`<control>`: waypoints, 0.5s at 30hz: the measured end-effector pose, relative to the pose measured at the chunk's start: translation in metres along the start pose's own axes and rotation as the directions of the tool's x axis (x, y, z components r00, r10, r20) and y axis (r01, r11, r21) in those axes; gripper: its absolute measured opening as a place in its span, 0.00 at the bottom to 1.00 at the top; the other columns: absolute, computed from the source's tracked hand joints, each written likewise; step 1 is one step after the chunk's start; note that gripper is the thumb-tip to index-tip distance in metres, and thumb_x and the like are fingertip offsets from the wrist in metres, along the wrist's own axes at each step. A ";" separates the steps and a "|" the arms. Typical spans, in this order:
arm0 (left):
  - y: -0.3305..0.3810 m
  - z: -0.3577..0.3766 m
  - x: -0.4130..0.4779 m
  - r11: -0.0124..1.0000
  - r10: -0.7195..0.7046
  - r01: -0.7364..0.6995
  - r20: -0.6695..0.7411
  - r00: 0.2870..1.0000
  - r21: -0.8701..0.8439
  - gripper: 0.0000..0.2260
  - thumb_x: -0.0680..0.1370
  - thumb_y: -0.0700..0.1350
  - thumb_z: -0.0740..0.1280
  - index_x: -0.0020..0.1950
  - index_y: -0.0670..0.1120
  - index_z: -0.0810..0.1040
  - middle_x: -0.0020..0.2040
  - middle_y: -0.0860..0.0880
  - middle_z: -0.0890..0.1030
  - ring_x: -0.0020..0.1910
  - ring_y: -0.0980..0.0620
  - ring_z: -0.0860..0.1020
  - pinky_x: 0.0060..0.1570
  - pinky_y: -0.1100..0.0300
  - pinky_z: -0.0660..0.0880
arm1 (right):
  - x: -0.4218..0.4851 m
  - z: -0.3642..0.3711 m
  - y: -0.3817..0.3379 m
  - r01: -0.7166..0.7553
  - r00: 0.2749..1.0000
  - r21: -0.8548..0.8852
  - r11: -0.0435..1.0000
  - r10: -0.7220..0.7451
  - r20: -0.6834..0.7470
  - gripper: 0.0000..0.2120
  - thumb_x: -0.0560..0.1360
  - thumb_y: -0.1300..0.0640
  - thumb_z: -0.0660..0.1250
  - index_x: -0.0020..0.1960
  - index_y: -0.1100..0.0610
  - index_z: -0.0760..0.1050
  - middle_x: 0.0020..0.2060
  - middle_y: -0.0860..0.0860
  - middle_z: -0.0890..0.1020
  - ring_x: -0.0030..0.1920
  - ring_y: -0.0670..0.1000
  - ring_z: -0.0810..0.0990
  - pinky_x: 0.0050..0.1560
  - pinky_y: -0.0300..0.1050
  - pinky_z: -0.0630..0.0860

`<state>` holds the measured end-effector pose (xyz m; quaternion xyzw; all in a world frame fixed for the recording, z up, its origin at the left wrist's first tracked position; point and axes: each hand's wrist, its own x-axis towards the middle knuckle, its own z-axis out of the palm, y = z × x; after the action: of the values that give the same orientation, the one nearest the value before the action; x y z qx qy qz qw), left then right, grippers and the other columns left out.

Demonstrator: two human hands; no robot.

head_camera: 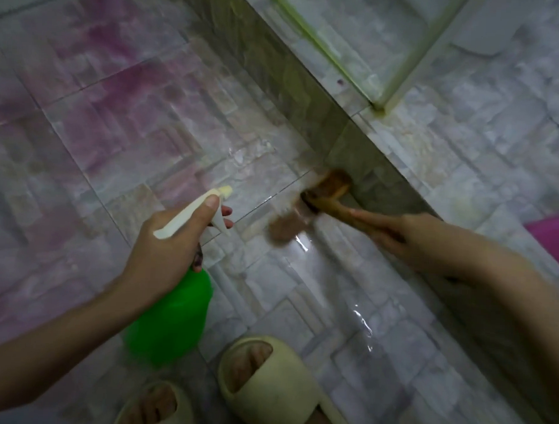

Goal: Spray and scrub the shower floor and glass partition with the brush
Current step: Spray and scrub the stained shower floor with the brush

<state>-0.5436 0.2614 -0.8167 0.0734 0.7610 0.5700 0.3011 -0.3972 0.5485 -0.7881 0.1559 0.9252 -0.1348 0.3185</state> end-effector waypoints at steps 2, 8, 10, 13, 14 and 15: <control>0.001 0.000 -0.003 1.000 0.001 -0.001 0.001 1.000 0.001 0.19 0.74 0.62 0.62 0.48 0.50 0.85 0.46 0.51 0.88 0.21 0.53 0.71 0.23 0.63 0.71 | -0.030 0.007 -0.001 -0.055 0.998 -0.005 0.998 0.055 0.020 0.25 0.82 0.50 0.53 0.73 0.31 0.48 0.31 0.43 0.73 0.32 0.44 0.73 0.45 0.43 0.72; -0.004 -0.007 -0.007 0.995 0.077 -0.077 -0.011 0.997 0.057 0.13 0.77 0.59 0.61 0.47 0.58 0.85 0.47 0.52 0.88 0.23 0.49 0.71 0.23 0.65 0.72 | 0.035 0.024 -0.019 0.105 0.976 0.218 0.970 -0.058 -0.211 0.24 0.82 0.50 0.54 0.75 0.36 0.53 0.30 0.44 0.72 0.28 0.43 0.71 0.36 0.40 0.69; -0.003 -0.012 -0.012 0.994 0.091 -0.090 -0.016 0.996 0.055 0.12 0.77 0.59 0.61 0.43 0.65 0.85 0.46 0.54 0.87 0.23 0.48 0.71 0.24 0.65 0.72 | 0.011 0.008 0.008 0.109 0.994 0.140 0.984 -0.103 -0.047 0.24 0.82 0.50 0.55 0.72 0.32 0.52 0.31 0.42 0.71 0.30 0.40 0.71 0.41 0.38 0.66; -0.005 -0.025 -0.014 0.992 0.115 -0.113 -0.045 0.992 0.049 0.12 0.79 0.61 0.61 0.44 0.70 0.84 0.45 0.49 0.88 0.25 0.43 0.73 0.25 0.65 0.73 | -0.012 0.007 0.003 0.063 0.998 0.144 0.988 -0.066 0.018 0.24 0.81 0.50 0.56 0.71 0.31 0.53 0.30 0.41 0.72 0.30 0.39 0.72 0.39 0.37 0.67; -0.010 -0.029 -0.014 0.990 0.126 -0.123 -0.046 0.991 0.062 0.11 0.79 0.63 0.62 0.47 0.69 0.84 0.45 0.42 0.87 0.26 0.40 0.75 0.26 0.64 0.74 | 0.000 0.016 -0.011 0.103 0.994 0.178 0.979 -0.096 -0.047 0.24 0.81 0.50 0.57 0.73 0.32 0.54 0.31 0.41 0.73 0.29 0.40 0.72 0.38 0.38 0.68; -0.012 -0.033 -0.014 0.991 0.123 -0.120 -0.044 0.991 0.067 0.11 0.79 0.65 0.62 0.49 0.68 0.84 0.45 0.34 0.85 0.27 0.38 0.76 0.27 0.63 0.74 | 0.017 0.027 -0.026 0.159 0.983 0.195 0.968 -0.138 -0.118 0.24 0.81 0.51 0.57 0.74 0.35 0.55 0.32 0.41 0.75 0.29 0.41 0.72 0.39 0.41 0.70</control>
<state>-0.5470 0.2240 -0.8164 0.1156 0.7800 0.5641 0.2450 -0.4053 0.5186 -0.8155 0.1247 0.9308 -0.2443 0.2416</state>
